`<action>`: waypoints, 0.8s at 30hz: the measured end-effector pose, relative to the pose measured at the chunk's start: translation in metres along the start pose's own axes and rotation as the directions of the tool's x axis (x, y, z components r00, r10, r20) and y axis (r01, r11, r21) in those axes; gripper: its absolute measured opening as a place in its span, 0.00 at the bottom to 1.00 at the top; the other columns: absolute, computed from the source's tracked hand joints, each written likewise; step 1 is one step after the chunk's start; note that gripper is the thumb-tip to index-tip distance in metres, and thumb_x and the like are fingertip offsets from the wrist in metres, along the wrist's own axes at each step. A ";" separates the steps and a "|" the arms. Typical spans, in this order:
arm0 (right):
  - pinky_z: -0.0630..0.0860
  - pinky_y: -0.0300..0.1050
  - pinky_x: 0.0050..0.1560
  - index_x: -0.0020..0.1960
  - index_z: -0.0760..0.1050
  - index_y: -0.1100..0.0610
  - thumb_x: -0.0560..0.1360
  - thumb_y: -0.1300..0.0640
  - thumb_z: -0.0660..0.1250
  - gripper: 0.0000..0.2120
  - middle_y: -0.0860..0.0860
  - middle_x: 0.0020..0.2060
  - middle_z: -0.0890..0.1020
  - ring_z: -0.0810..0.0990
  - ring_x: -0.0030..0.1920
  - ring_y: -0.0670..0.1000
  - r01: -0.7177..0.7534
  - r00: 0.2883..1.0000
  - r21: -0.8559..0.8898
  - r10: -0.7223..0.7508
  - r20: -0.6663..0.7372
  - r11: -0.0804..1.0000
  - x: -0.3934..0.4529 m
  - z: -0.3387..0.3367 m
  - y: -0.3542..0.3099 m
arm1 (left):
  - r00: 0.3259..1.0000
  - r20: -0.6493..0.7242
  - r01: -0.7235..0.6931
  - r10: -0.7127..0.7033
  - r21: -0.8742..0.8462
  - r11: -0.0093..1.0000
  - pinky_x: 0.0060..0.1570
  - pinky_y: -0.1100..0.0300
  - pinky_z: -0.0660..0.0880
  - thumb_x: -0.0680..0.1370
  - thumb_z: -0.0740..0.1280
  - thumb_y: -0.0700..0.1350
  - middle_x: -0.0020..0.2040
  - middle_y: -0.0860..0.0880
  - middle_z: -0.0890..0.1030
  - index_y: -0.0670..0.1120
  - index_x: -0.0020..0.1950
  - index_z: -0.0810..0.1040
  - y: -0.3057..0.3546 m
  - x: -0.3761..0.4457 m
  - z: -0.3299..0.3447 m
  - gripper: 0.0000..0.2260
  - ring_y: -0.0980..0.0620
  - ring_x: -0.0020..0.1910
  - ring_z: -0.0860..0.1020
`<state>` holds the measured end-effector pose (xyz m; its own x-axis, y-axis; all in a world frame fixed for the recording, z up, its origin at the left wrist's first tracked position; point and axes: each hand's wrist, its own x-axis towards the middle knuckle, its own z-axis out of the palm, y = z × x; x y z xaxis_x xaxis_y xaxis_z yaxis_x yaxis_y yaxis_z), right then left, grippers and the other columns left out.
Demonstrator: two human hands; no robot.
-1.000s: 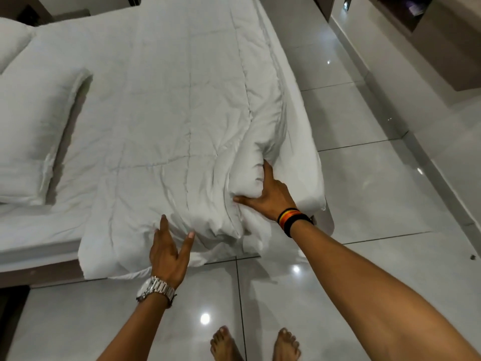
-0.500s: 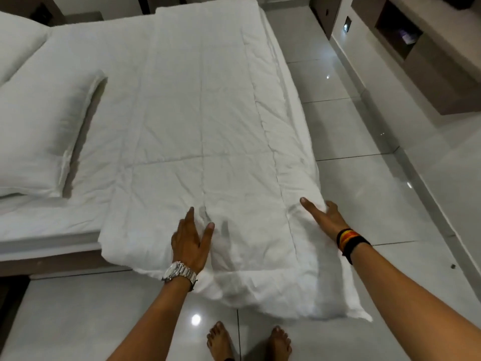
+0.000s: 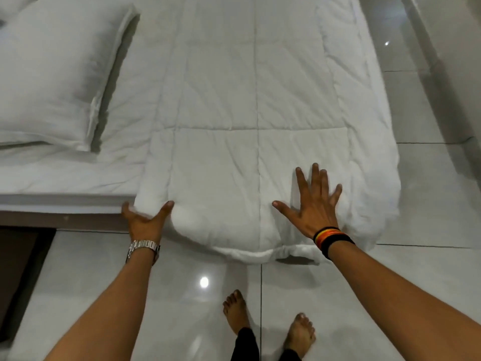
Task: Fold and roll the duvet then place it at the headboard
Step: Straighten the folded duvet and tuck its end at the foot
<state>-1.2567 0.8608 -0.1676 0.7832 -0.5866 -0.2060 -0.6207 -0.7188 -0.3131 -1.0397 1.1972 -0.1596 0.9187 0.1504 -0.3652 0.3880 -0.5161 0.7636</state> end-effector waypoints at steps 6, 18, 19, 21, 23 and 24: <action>0.32 0.72 0.78 0.86 0.40 0.40 0.72 0.15 0.47 0.51 0.51 0.85 0.37 0.35 0.85 0.55 -0.055 0.997 0.151 0.063 -0.047 0.987 0.001 0.010 -0.048 | 0.966 0.178 -0.207 0.188 0.092 0.974 0.43 0.66 0.79 0.59 0.79 0.74 0.55 0.61 0.81 0.61 0.65 0.71 0.004 0.003 -0.073 0.40 0.64 0.48 0.82; 0.35 0.77 0.76 0.84 0.32 0.42 0.73 0.17 0.45 0.50 0.54 0.85 0.34 0.33 0.84 0.58 -0.031 0.996 -0.097 0.038 0.075 0.995 0.009 0.043 -0.054 | 0.952 0.306 -0.009 -0.025 0.112 0.994 0.69 0.45 0.71 0.77 0.73 0.60 0.78 0.44 0.70 0.58 0.83 0.50 -0.037 0.000 -0.025 0.43 0.39 0.74 0.71; 0.35 0.76 0.77 0.85 0.34 0.42 0.75 0.18 0.47 0.49 0.54 0.85 0.35 0.34 0.84 0.57 -0.028 0.999 -0.067 0.031 0.040 0.997 0.005 0.042 -0.051 | 0.953 0.301 0.010 -0.033 0.078 0.997 0.73 0.45 0.68 0.78 0.72 0.58 0.81 0.45 0.65 0.57 0.84 0.46 -0.039 -0.005 -0.014 0.45 0.40 0.77 0.67; 0.33 0.71 0.79 0.86 0.39 0.42 0.76 0.21 0.52 0.48 0.53 0.85 0.36 0.34 0.85 0.56 -0.044 0.995 0.045 0.048 -0.089 0.998 -0.010 0.045 -0.044 | 0.965 0.261 0.028 -0.025 -0.010 1.000 0.76 0.45 0.63 0.79 0.72 0.57 0.83 0.46 0.59 0.56 0.85 0.42 -0.045 -0.013 0.000 0.46 0.43 0.79 0.63; 0.32 0.66 0.79 0.86 0.40 0.42 0.75 0.23 0.59 0.50 0.51 0.85 0.36 0.34 0.85 0.54 -0.174 0.950 0.246 0.228 -0.212 0.954 -0.037 0.053 -0.029 | 0.984 0.178 0.043 -0.025 -0.096 0.994 0.76 0.47 0.63 0.79 0.71 0.57 0.83 0.48 0.60 0.57 0.85 0.44 -0.056 -0.014 0.010 0.44 0.44 0.79 0.63; 0.33 0.66 0.79 0.86 0.39 0.42 0.74 0.22 0.61 0.53 0.51 0.85 0.36 0.34 0.85 0.53 -0.261 0.906 0.360 0.356 -0.230 0.896 -0.053 0.063 -0.017 | 0.990 0.131 0.068 -0.051 -0.127 0.990 0.75 0.49 0.64 0.79 0.71 0.59 0.82 0.49 0.61 0.57 0.85 0.46 -0.066 -0.012 0.015 0.43 0.44 0.79 0.64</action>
<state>-1.2849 0.9275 -0.2094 0.4799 -0.8733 -0.0846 -0.7474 -0.3564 -0.5607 -1.0778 1.2170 -0.2137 0.8800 0.0650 -0.4705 0.4559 -0.3930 0.7985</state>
